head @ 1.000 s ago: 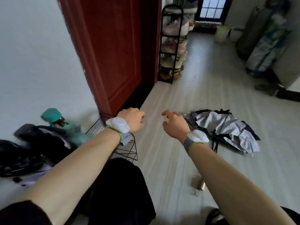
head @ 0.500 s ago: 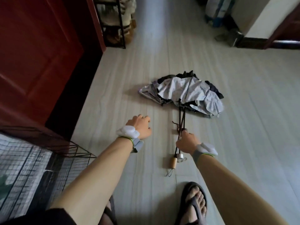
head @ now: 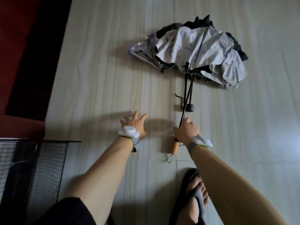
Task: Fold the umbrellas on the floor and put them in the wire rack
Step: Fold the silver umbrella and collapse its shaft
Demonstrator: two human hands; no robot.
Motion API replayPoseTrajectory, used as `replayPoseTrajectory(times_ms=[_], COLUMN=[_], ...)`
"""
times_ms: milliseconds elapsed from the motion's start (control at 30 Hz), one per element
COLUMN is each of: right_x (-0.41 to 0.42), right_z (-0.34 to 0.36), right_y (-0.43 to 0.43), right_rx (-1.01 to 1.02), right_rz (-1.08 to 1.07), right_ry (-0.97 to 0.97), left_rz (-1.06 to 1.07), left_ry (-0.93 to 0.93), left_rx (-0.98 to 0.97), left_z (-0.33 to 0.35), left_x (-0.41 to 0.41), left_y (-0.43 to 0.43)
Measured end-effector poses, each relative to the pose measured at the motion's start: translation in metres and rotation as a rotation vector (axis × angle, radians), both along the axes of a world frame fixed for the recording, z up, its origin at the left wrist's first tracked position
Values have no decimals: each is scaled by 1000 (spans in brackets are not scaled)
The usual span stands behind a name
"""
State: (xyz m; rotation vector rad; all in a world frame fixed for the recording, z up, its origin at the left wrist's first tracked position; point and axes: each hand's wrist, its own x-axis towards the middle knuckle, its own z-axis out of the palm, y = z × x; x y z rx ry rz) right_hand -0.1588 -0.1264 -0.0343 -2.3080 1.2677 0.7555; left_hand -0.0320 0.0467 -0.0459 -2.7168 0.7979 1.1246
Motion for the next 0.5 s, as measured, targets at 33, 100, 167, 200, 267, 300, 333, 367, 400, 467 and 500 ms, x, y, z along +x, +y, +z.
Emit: replayPoseTrajectory(times_ms=[33,100,167,200,267,300,333,367,400,467,500], right_x=[0,1,3,3,4,5,7,8,8,8,8], right_z=[-3,-7,-4,-3,5,9,13,17,21,30,38], right_y=[-1,-2,-1,-2,-1,-1,0,1,3,5,5], right_rx=[-27,-74,-75,-63,-40,-42,-50,-56,-51,-13,-8], right_rz=[27,78,70,42,0,-11,-41,-96,-171,-300,-336], right_ry=[15,41,43,43,52,53,49,23,-19,-147,-215], left_rz=[-1,-8,-9,-14,-41,-48,-51,-51,-58,-70,-73], left_ry=[10,30,37,39,83,117,155,191,221,257,258], left_rx=[4,5,0,-11,11,37,68,94,110,124,129], left_z=[-6,-16,-19,-18,-12,-10,-9,-8,-6,3,12], left_x=[-4,-8,-6,-3,3,5,6,6,4,1,1], left_y=[4,12,16,15,15,15,17,19,22,23,23])
